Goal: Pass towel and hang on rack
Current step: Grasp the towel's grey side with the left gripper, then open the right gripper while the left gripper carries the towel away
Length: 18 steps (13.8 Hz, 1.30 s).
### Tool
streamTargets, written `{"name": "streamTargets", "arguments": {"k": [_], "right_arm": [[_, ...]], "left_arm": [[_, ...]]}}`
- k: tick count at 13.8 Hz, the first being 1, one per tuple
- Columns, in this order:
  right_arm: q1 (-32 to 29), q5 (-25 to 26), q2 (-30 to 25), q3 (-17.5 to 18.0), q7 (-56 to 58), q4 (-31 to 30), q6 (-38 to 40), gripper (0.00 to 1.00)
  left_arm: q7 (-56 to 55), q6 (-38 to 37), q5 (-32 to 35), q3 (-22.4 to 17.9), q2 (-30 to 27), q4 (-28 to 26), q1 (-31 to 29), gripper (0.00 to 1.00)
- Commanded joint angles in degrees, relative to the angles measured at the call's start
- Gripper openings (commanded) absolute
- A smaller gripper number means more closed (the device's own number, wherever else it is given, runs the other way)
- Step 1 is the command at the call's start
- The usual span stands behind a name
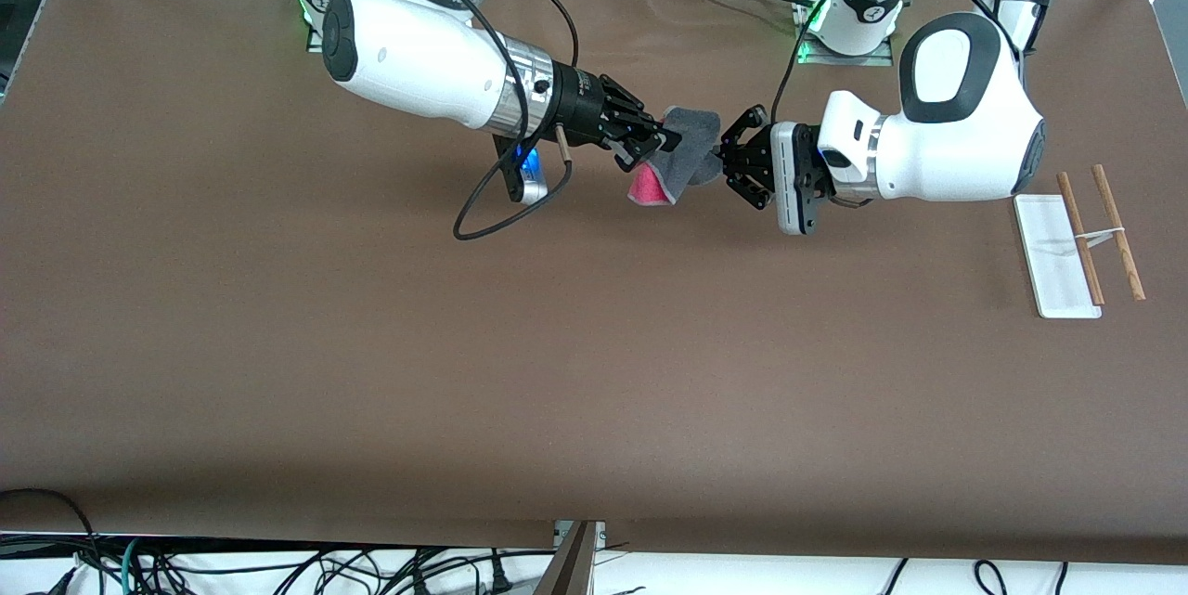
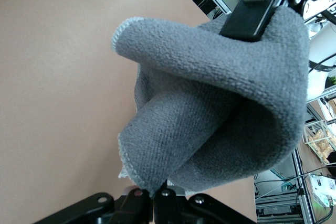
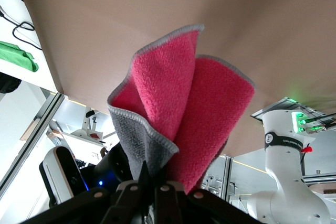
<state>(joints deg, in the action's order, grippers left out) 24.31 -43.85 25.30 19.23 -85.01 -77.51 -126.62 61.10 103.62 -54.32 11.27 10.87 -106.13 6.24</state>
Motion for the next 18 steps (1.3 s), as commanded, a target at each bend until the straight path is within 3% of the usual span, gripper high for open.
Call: {"name": "streamTargets", "arguments": {"k": [1,2,9,12,14,18], "right_arm": [[0.0,-0.6,1.1,-0.2,-0.8,1.7,0.0,0.90],[-0.1,-0.6,1.1,-0.2,-0.8,2.2,0.1,1.00],[-4.4,-0.3,0.8,-0.6,-0.2,5.7,3.5,1.00],[-6.1,0.6,0.5,-0.7,0.3,7.6,6.3,1.00],[-8.1,3.3,0.4,-0.8,1.8,7.6,8.8,1.00],[-14.5,4.2,0.3,-0.9,10.2,9.6,18.1,1.00]], "left_arm": [[1.5,-0.3,-1.7,0.2,-0.2,-0.1,-0.4,0.00],[1.5,-0.5,-1.7,0.1,-0.2,-0.1,-0.4,0.00],[1.3,-5.4,-0.1,-0.5,-0.4,0.1,-2.4,0.00],[1.0,-9.3,8.7,-0.6,-0.4,2.0,-4.7,0.00],[0.9,-11.9,14.8,-0.7,-0.4,3.6,-9.1,0.00],[0.9,-17.7,28.5,-0.7,0.2,9.8,-16.4,0.00]]}}
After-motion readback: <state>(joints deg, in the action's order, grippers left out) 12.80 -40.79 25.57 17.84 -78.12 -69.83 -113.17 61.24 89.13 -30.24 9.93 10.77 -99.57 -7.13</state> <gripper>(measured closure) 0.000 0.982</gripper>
